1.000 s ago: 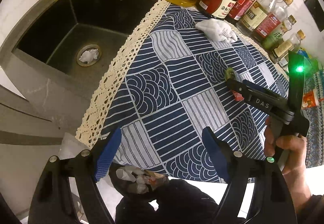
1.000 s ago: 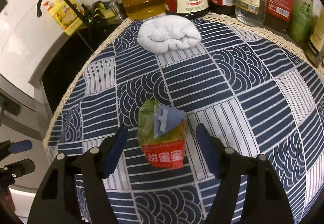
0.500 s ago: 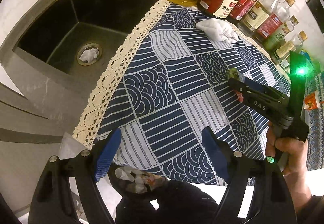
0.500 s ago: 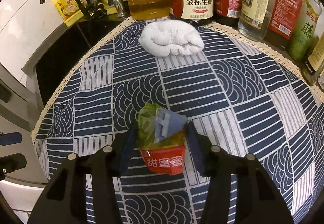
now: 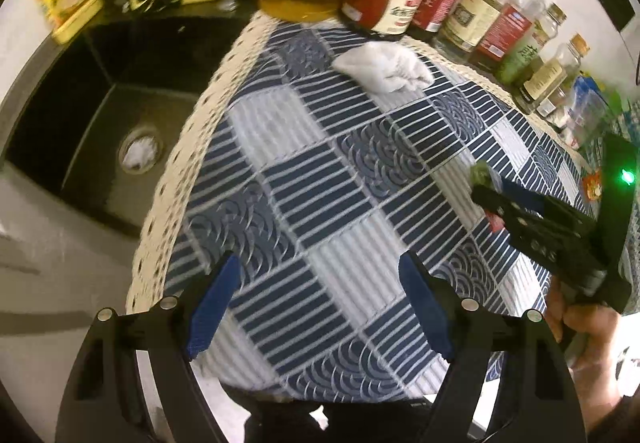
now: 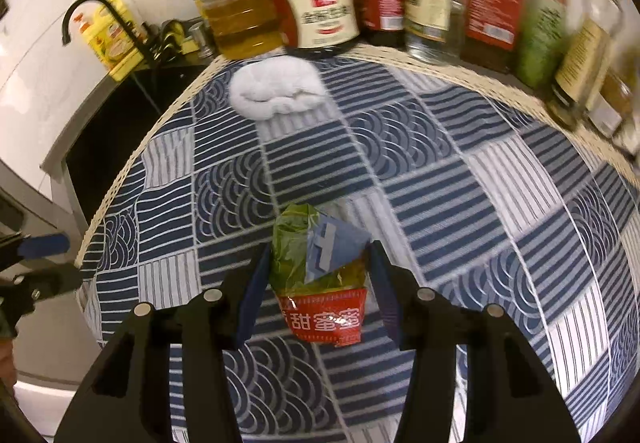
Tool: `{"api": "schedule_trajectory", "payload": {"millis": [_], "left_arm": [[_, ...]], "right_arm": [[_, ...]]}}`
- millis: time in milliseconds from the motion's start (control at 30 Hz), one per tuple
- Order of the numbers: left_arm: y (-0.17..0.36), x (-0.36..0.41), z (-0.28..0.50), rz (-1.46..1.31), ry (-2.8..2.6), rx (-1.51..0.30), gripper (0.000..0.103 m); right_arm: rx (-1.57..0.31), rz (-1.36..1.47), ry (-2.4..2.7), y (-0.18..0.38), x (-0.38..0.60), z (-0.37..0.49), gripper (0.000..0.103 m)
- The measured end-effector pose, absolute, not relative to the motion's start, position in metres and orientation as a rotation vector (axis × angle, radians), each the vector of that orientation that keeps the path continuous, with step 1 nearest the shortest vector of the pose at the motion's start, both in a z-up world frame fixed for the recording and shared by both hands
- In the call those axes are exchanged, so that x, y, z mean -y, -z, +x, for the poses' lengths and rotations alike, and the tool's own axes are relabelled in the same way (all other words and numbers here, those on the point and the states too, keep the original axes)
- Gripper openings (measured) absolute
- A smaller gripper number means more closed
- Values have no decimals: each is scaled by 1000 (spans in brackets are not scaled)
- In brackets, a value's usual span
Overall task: Collect trash
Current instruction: 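Grasp the white cloth with the left tool while the right tool holds the snack bag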
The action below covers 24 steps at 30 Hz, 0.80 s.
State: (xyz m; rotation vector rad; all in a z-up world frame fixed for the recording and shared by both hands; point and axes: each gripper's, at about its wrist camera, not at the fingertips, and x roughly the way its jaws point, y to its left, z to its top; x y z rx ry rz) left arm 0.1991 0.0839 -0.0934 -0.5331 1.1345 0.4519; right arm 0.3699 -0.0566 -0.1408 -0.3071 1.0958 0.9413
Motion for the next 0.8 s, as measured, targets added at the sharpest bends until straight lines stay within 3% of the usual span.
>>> {"api": "schedule_trajectory", "payload": {"millis": [467,600,800], "left_arm": [[81,-94,309,-341,-332,-1126,79],[85,-99,336,-293,-315,-1133,90],[105,-112,376,-228,-300,-1190,89]], "right_arm": [[-1115,-180,-845,125,117,397,50],[-1112,-177,-817,125,124,403,50],[-1112,-161,-766,122,134,410,50]]}}
